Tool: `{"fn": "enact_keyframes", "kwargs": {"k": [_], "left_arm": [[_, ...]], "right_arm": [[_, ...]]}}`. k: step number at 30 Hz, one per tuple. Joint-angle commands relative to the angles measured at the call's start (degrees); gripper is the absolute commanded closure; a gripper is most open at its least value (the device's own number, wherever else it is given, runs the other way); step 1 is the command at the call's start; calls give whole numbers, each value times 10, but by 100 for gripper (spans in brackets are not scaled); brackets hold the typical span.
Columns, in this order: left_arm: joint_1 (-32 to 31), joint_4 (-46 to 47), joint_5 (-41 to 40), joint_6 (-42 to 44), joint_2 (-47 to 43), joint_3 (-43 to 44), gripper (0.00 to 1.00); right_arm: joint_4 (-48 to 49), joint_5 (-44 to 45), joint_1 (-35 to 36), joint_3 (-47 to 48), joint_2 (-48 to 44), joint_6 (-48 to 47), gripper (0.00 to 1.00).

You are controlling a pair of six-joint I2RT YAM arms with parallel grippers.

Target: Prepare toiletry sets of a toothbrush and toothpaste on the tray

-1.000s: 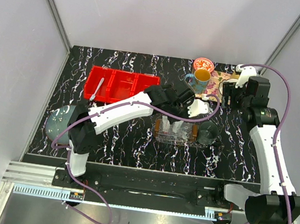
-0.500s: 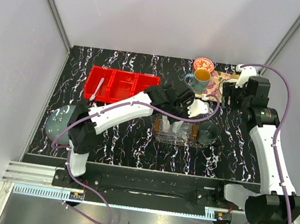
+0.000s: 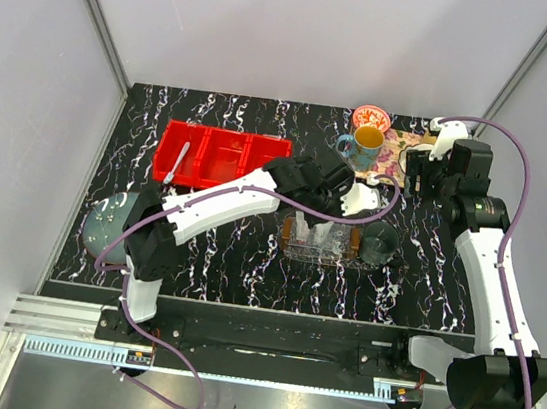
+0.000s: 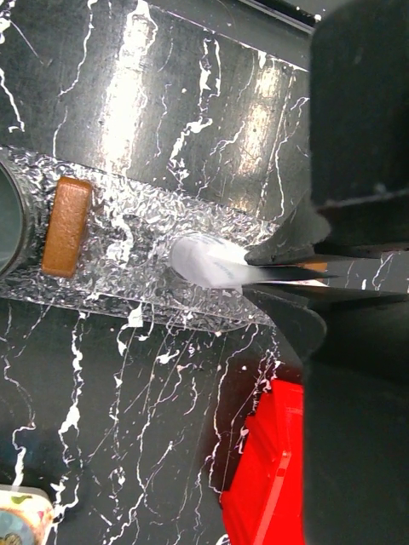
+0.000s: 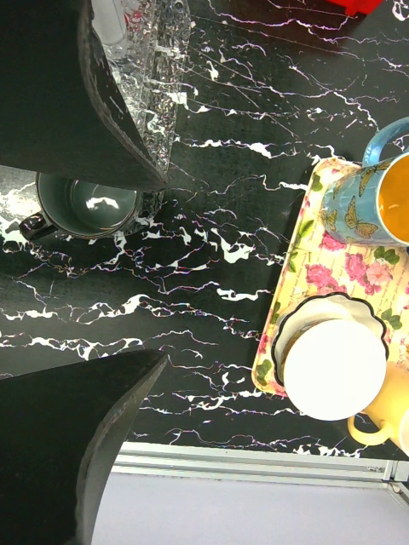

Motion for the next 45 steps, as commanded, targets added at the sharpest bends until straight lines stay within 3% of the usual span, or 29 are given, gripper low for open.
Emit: {"fn": "enact_keyframes", "kwargs": {"k": [1, 16, 20, 29, 37, 45], "left_arm": [[3, 27, 4, 2, -5, -4, 82], [3, 23, -2, 8, -14, -2, 79], [3, 14, 0, 6, -27, 10, 74], [3, 13, -2, 4, -68, 11, 50], [5, 17, -15, 7, -112, 3, 46], [34, 85, -22, -7, -203, -87, 45]], "right_arm": [[21, -3, -4, 0, -11, 1, 20], [19, -3, -5, 3, -8, 3, 20], [15, -18, -5, 7, -8, 7, 20], [4, -30, -4, 18, -6, 14, 20], [-2, -36, -4, 27, -2, 15, 20], [-2, -54, -4, 29, 6, 22, 19]]}}
